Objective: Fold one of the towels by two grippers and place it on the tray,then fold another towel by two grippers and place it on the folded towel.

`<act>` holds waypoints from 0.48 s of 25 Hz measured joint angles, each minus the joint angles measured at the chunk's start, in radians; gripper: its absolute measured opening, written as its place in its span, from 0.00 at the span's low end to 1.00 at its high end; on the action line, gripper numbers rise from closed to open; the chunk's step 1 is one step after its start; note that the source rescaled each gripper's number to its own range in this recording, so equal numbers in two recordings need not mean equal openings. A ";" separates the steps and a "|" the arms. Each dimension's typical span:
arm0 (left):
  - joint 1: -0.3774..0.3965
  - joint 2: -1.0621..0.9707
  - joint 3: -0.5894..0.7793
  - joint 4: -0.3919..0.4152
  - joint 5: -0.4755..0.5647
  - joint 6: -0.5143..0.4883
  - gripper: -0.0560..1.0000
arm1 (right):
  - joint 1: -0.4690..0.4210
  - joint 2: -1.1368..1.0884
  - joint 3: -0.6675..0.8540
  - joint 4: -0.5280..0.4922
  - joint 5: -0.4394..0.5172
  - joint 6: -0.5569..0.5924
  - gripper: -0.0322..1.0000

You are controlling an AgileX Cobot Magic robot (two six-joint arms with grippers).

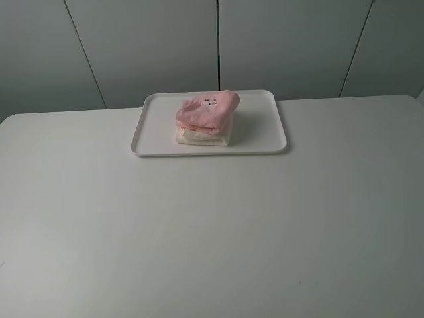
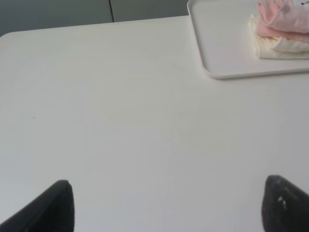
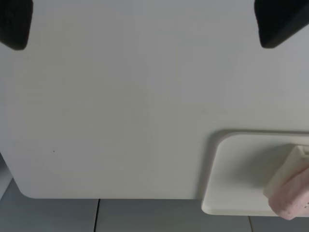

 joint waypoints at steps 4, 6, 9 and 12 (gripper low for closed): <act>0.000 0.000 0.000 0.000 0.000 0.000 1.00 | 0.002 0.000 0.000 0.021 0.000 -0.004 1.00; 0.000 0.000 0.000 0.002 0.000 0.000 1.00 | 0.012 0.000 0.000 0.025 0.000 -0.007 1.00; 0.000 0.000 0.000 0.006 0.000 0.000 1.00 | 0.021 0.000 0.000 0.025 0.000 -0.007 1.00; 0.000 0.000 0.000 0.008 0.000 0.000 1.00 | 0.021 0.000 0.000 0.025 0.000 -0.007 1.00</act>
